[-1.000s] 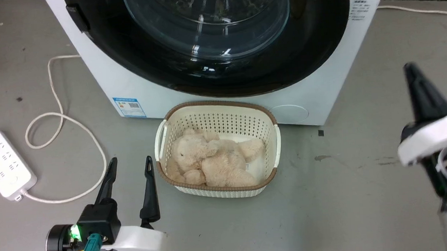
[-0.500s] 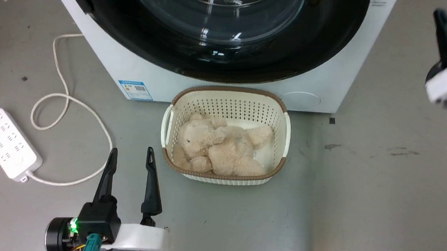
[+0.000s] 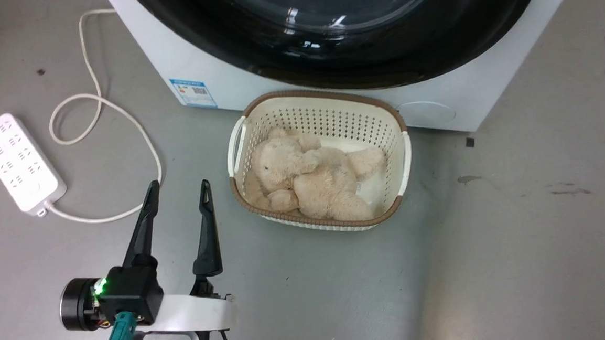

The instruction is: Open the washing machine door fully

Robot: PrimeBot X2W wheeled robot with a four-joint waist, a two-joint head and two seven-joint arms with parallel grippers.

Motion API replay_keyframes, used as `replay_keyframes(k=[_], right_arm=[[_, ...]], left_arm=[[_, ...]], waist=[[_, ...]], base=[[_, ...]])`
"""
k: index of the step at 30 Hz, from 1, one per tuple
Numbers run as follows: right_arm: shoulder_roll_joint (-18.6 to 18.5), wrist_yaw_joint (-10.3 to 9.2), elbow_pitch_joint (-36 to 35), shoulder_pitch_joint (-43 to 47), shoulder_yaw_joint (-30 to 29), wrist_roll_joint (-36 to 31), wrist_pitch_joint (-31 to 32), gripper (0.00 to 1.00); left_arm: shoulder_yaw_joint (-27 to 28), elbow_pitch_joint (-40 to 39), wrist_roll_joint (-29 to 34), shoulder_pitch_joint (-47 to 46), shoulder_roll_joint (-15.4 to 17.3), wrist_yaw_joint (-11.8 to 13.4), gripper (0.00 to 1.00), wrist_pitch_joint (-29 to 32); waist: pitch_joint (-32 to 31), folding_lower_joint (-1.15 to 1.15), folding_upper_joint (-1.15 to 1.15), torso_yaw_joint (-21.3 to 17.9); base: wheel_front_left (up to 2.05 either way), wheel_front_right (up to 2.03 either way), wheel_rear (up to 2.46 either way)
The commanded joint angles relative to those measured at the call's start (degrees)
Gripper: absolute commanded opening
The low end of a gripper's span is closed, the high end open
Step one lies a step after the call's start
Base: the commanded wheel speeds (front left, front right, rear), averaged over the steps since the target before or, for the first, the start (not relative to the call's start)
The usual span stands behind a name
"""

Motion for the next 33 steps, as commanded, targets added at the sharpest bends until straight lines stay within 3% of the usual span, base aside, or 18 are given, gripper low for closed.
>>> replay_keyframes(k=[1,17,33], right_arm=[[-0.04,-0.02,1.63,-2.79,-1.23,1.32,1.08,0.0],[-2.12,-0.02,15.26,-18.46,-10.13,3.89,13.25,0.0],[-3.21,-0.03,22.83,-24.22,-16.4,4.42,23.71,0.0]], left_arm=[[-0.34,-0.52,-0.26,-0.93,0.02,0.29,1.0,-0.58],[-1.86,-3.44,-0.86,-2.8,0.02,0.8,1.0,-2.5],[-3.92,-5.16,-1.56,-4.35,0.02,1.99,1.0,-4.41]], waist=[[0.59,0.0,0.0,0.46],[4.83,0.0,0.0,3.15],[6.55,0.0,0.0,5.0]], base=[[0.0,0.0,0.0],[0.0,0.0,0.0],[0.0,0.0,0.0]])
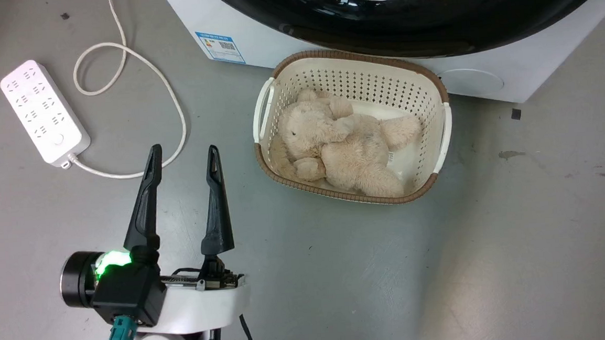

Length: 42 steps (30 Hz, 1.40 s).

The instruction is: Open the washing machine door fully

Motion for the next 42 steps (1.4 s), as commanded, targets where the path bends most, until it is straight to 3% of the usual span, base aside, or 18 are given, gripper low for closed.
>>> replay_keyframes(k=[1,7,15,24,29,42], right_arm=[[0.7,0.06,1.66,-1.79,-0.88,1.03,1.72,0.0],[1.28,0.06,3.17,-2.23,-4.21,1.33,5.85,0.0],[5.25,0.06,-2.21,8.93,-4.95,-1.12,11.81,0.0],[8.99,0.06,-11.87,22.27,-4.64,3.39,20.01,0.0],[9.11,0.06,-13.7,29.22,4.75,12.39,21.96,0.0],[9.13,0.06,-20.31,44.97,33.22,35.71,15.74,0.0]], left_arm=[[-0.33,-0.58,-0.48,-0.93,0.02,0.32,1.0,-0.67],[-0.63,-0.84,-0.47,-0.98,0.01,0.32,1.0,-1.15],[-0.16,1.14,-0.15,1.03,0.01,-0.63,1.0,-1.15],[-0.83,6.56,-1.28,5.16,0.02,-2.38,1.0,-1.15],[-1.78,11.01,-1.64,6.54,0.41,-3.94,1.0,-1.15],[-1.97,14.63,-2.35,8.5,1.25,-5.09,1.0,-1.15]], waist=[[0.19,0.0,0.0,0.06],[0.33,0.0,0.0,0.24],[-5.74,0.0,0.0,-0.86],[-12.71,0.0,0.0,-1.82],[-15.16,0.0,0.0,-1.6],[-18.66,0.0,0.0,-0.49]], base=[[0.0,0.0,0.0],[0.0,0.0,0.0],[0.0,0.0,0.0],[0.0,0.0,0.0],[0.0,0.0,0.0],[0.0,0.0,0.0]])
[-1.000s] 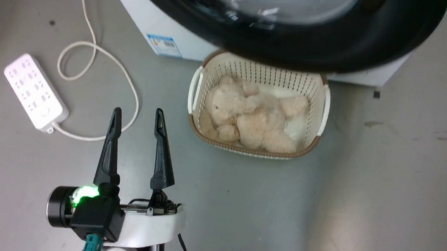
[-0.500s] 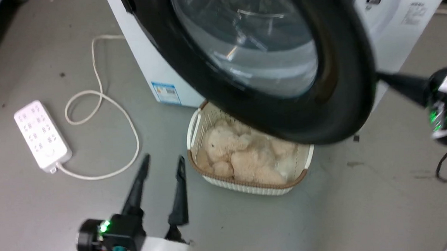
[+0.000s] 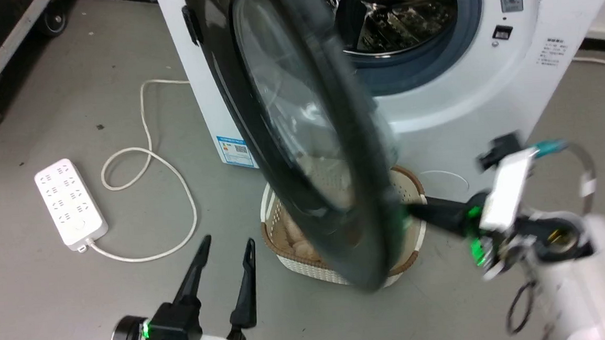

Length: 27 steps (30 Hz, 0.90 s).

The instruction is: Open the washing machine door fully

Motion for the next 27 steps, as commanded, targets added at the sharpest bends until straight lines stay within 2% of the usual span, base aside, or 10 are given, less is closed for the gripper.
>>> replay_keyframes(k=[1,11,12,13,14,18,23,24,25,27], right_arm=[[0.33,0.06,-1.81,3.07,4.05,2.74,-1.42,0.0],[0.33,0.06,-7.76,9.67,17.34,8.99,-10.34,0.0],[0.33,0.06,-7.79,9.84,17.26,8.47,-11.53,0.25],[0.33,0.06,-7.78,9.98,16.95,7.66,-12.64,0.72],[0.33,0.06,-7.75,10.11,16.35,6.65,-13.74,1.0],[-1.36,0.06,-9.72,11.08,12.26,1.82,-19.73,1.0],[-7.54,0.06,-19.32,13.7,12.18,-13.1,-33.81,1.0],[-9.31,0.06,-21.9,14.56,13.19,-16.49,-37.26,1.0],[-13.79,0.06,-26.78,17.31,15.01,-25.83,-48.22,1.0],[-16.04,0.06,-28.26,19.07,15.45,-32.2,-55.02,1.0]], left_arm=[[-0.14,0.74,-0.6,1.09,0.37,-0.59,1.0,-0.22],[-0.13,1.77,-2.92,2.05,1.57,-2.12,1.0,1.27],[-0.06,1.78,-3.05,2.11,1.65,-2.09,1.0,1.31],[0.02,1.82,-3.16,2.19,1.73,-2.04,1.0,1.34],[0.07,1.9,-3.26,2.26,1.8,-1.98,1.0,1.37],[0.28,2.28,-3.8,2.52,1.87,-1.76,1.0,1.4],[1.34,2.35,-5.4,2.93,1.91,-1.41,1.0,1.41],[1.68,2.34,-6.25,2.92,1.78,-1.48,1.0,1.6],[2.37,2.29,-6.55,2.67,2.73,-1.4,1.0,2.21],[3.28,2.14,-7.4,2.62,3.02,-1.23,1.0,2.53]], waist=[[-0.65,0.01,0.0,0.37],[-2.63,0.01,0.0,0.98],[-2.81,0.01,0.0,0.84],[-3.05,0.01,0.0,0.64],[-3.34,0.01,0.0,0.42],[-4.94,0.01,0.0,-0.8],[-6.46,0.01,0.0,-3.5],[-6.69,0.01,0.0,-3.97],[-7.3,0.01,0.0,-5.51],[-7.47,0.01,0.0,-6.6]], base=[[0.0,0.0,0.0],[0.0,0.0,0.0],[0.0,0.0,0.0],[0.0,0.0,0.0],[0.0,0.0,0.0],[0.0,0.0,0.0],[0.0,0.0,0.0],[0.0,0.0,0.0],[0.0,0.0,0.0],[0.0,0.0,0.0]])
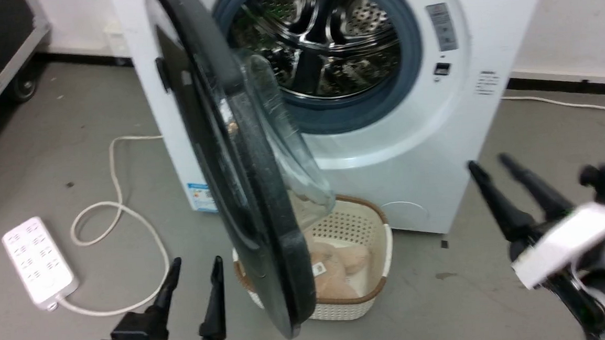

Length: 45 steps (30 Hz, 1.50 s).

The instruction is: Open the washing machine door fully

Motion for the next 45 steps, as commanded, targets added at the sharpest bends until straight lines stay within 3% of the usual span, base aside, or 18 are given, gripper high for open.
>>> replay_keyframes(k=[1,4,6,8,10,14,21,30,31,32,39,45], right_arm=[[-1.79,0.05,-0.83,3.01,-0.26,-6.44,-6.64,1.0],[-0.86,0.05,-0.36,5.38,-2.3,-11.41,-11.65,1.0],[2.56,0.05,0.14,9.21,-6.35,-20.62,-16.82,1.0],[3.89,0.05,-0.04,10.52,-7.68,-23.86,-18.1,1.0],[9.03,0.05,-1.12,14.5,-11.12,-30.92,-20.24,1.0],[12.34,0.05,-2.14,18.21,-12.51,-36.51,-21.13,1.0],[15.01,0.05,-2.26,23.14,-14.38,-41.23,-22.06,1.0],[15.09,0.05,-0.98,23.61,-13.38,-39.23,-22.22,1.0],[15.09,0.05,-0.96,23.55,-13.37,-39.2,-22.18,1.0],[15.09,0.05,-0.89,23.48,-13.32,-38.84,-22.08,1.0],[15.09,0.05,-0.73,22.37,-13.49,-38.55,-21.52,1.0],[15.1,0.05,-0.97,22.14,-13.73,-38.47,-21.36,1.0]], left_arm=[[0.86,-0.1,-0.65,0.36,0.69,0.32,1.0,0.56],[1.28,0.17,-0.93,0.49,1.15,0.38,1.0,0.74],[1.55,0.15,-1.04,0.86,1.48,0.7,1.0,0.8],[1.63,0.07,-1.04,1.02,1.54,0.88,1.0,0.79],[1.75,-0.26,-1.12,1.52,1.64,1.31,1.0,0.82],[1.49,-0.26,-0.98,2.09,2.03,1.28,1.0,0.94],[0.25,-0.33,0.18,2.98,2.52,1.53,1.0,0.54],[-0.57,-0.13,1.15,2.59,1.59,2.66,1.0,-1.19],[-0.6,-0.08,1.06,2.52,1.52,2.62,0.2,-1.3],[-0.62,-0.08,0.99,2.47,1.48,2.58,0.0,-1.41],[1.87,-4.24,0.6,1.77,0.68,3.87,0.0,-2.4],[7.33,-14.83,-0.9,-1.42,-0.65,5.07,0.0,-2.51]], waist=[[-0.63,0.01,0.0,-1.92],[-0.9,0.01,0.0,-2.85],[-1.24,0.01,0.0,-3.53],[-1.33,0.01,0.0,-3.72],[-1.48,0.01,0.0,-4.13],[-1.55,0.01,0.0,-4.53],[-1.8,0.01,0.0,-4.84],[-1.79,0.01,0.0,-4.23],[-1.8,0.01,0.0,-4.16],[-1.81,0.01,0.0,-4.14],[-1.78,0.01,0.0,-4.32],[-1.95,0.01,0.0,-4.45]], base=[[0.0,0.0,0.0],[0.0,0.0,0.0],[0.0,0.0,0.0],[0.0,0.0,0.0],[0.0,0.0,0.0],[0.0,0.0,0.0],[0.0,0.0,0.0],[0.0,0.0,0.0],[0.0,0.0,0.0],[0.0,0.0,0.0],[0.0,0.0,0.0],[0.0,0.0,0.0]])
